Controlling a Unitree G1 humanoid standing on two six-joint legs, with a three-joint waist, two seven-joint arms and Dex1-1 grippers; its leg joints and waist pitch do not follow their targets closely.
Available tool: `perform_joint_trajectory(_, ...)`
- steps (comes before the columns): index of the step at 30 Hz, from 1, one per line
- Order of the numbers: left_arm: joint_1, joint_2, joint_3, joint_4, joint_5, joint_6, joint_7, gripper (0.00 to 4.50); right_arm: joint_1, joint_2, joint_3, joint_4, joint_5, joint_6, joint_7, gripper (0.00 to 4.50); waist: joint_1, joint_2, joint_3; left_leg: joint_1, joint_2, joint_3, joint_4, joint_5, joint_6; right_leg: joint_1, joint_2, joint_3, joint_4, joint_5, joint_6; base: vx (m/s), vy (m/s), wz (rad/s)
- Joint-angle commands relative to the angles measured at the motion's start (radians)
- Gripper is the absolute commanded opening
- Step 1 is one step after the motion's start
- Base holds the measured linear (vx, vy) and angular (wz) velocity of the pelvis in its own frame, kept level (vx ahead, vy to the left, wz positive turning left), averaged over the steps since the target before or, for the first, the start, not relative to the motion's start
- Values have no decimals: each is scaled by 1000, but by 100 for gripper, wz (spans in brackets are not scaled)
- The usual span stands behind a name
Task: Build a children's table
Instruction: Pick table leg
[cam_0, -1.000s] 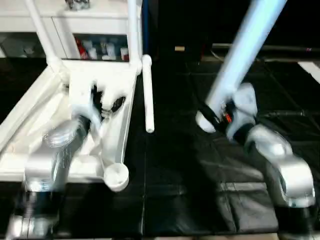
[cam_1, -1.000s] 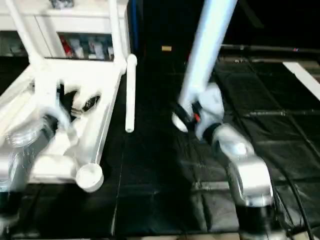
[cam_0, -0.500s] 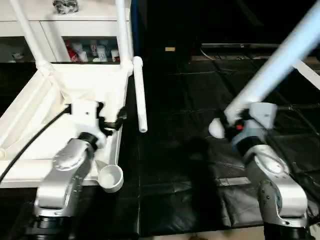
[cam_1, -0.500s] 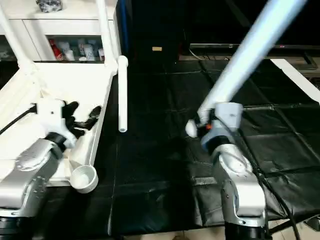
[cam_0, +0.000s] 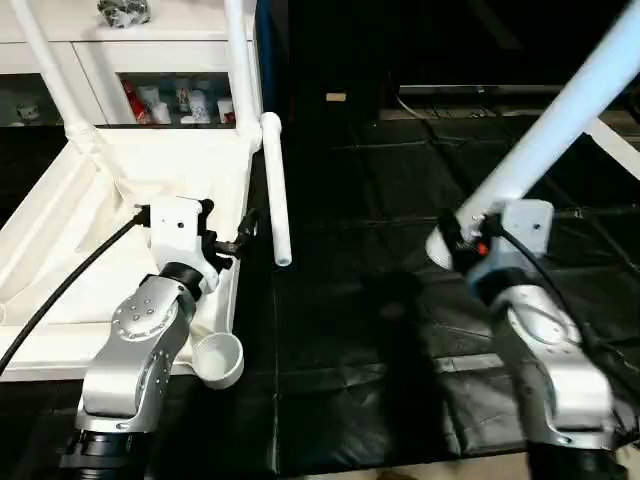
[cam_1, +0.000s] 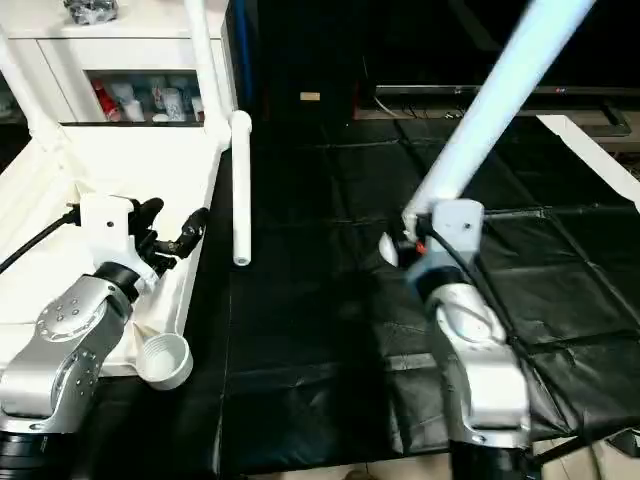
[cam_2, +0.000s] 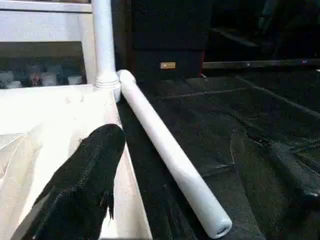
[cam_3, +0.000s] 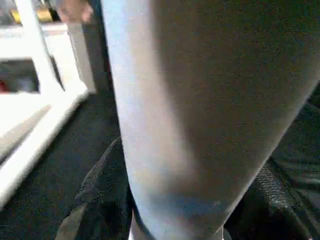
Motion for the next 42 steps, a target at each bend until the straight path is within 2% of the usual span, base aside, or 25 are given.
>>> perform_joint_trajectory(1,-8,-5,4,-5,11,-1,5,385,-13,15,-27,-9,31,-23,-4,192,-2,-1,-59,33,78,-39,-89,-265,-60,17,-90,50,-92,-185,-133,0,0,0)
perform_joint_trajectory(3,-9,-8,6,-5,11,0,4,385,-20,43,-48,-8,57,-36,-26,192,-1,-1,-60,34,78,-38,-88,-251,-59,17,-90,50,-90,-162,-135,0,0,0)
perform_joint_trajectory(7,-8,-10,8,-7,10,0,5,385,-17,49,-45,-7,38,-45,-42,192,0,-1,-61,33,77,-37,-88,-243,-63,19,-89,49,-88,-148,-132,0,0,0)
perform_joint_trajectory(12,-6,-15,10,-10,11,0,3,385,-22,76,-55,-4,31,-59,-85,192,-2,-2,-60,33,76,-37,-89,-251,-64,18,-89,49,-91,-179,-125,0,0,0)
perform_joint_trajectory(17,-7,-17,11,-9,12,-1,2,385,-32,118,-81,-3,96,-43,-97,192,-3,-1,-60,33,76,-38,-90,-264,-64,16,-91,50,-91,-187,-117,0,0,0)
perform_joint_trajectory(18,-7,-18,12,-8,12,-1,2,385,-33,114,-76,2,72,-47,-110,192,-3,-1,-60,34,76,-38,-90,-264,-63,15,-90,50,-91,-188,-116,0,0,0)
perform_joint_trajectory(19,-7,-18,12,-8,12,-1,2,385,-30,103,-58,20,24,-87,-117,192,-3,-2,-60,33,76,-38,-90,-256,-68,15,-88,49,-91,-182,-115,0,0,0)
perform_joint_trajectory(20,-7,-19,13,-8,12,0,2,385,-25,99,-43,44,1,-168,-94,192,-2,0,-62,33,76,-37,-89,-254,-74,15,-90,48,-90,-177,-117,0,0,0)
perform_joint_trajectory(21,-7,-20,12,-8,12,0,2,385,-17,90,-24,60,-30,-225,-85,192,-2,-3,-61,34,76,-35,-88,-266,-75,14,-91,49,-92,-188,-118,0,0,0)
perform_joint_trajectory(22,-7,-20,13,-8,13,0,2,385,-11,86,-13,66,-51,-244,-87,192,-2,-3,-61,33,76,-35,-88,-264,-75,15,-93,50,-92,-189,-118,0,0,0)
perform_joint_trajectory(26,-6,-20,14,-8,13,1,2,385,2,107,-14,36,-35,-138,-120,192,-5,-4,-60,31,74,-37,-89,-250,-58,18,-87,49,-89,-167,-115,0,0,0)
perform_joint_trajectory(28,-6,-20,14,-9,13,2,2,385,7,103,-6,28,-25,-125,-103,192,-3,-3,-60,31,75,-37,-89,-251,-55,19,-88,50,-90,-166,-115,0,0,0)
perform_joint_trajectory(29,-6,-20,15,-8,13,2,2,385,11,73,23,18,-59,-108,-97,192,-3,-3,-61,31,75,-38,-89,-251,-57,19,-88,49,-89,-166,-116,0,0,0)
perform_joint_trajectory(30,-6,-20,16,-8,14,2,3,385,8,36,46,20,-125,-112,-109,192,-2,-2,-60,32,77,-38,-90,-247,-64,19,-86,48,-90,-164,-115,0,0,0)
perform_joint_trajectory(32,-6,-21,16,-8,14,2,2,385,4,27,43,25,-142,-119,-116,192,-3,-4,-60,31,73,-35,-87,-246,-67,19,-87,50,-90,-163,-115,0,0,0)
perform_joint_trajectory(35,-6,-22,17,-8,14,3,2,385,-5,44,-12,33,-119,-113,-148,192,-3,-6,-60,33,74,-36,-87,-261,-59,17,-89,51,-92,-193,-112,0,0,0)
perform_joint_trajectory(38,-6,-24,18,-9,15,4,1,385,-7,42,-38,26,-109,-93,-163,192,-3,-5,-61,33,75,-37,-87,-250,-58,18,-87,50,-89,-167,-112,0,0,0)
perform_joint_trajectory(39,-7,-24,19,-9,15,4,1,385,-9,31,-40,26,-130,-20,-192,192,-4,-5,-61,32,73,-37,-87,-237,-58,19,-84,49,-88,-147,-113,0,0,0)
perform_joint_trajectory(42,-6,-24,21,-9,15,6,2,385,-5,15,-32,31,-140,0,-197,192,-3,-5,-63,32,71,-35,-84,-221,-55,22,-86,49,-87,-127,-119,0,0,0)
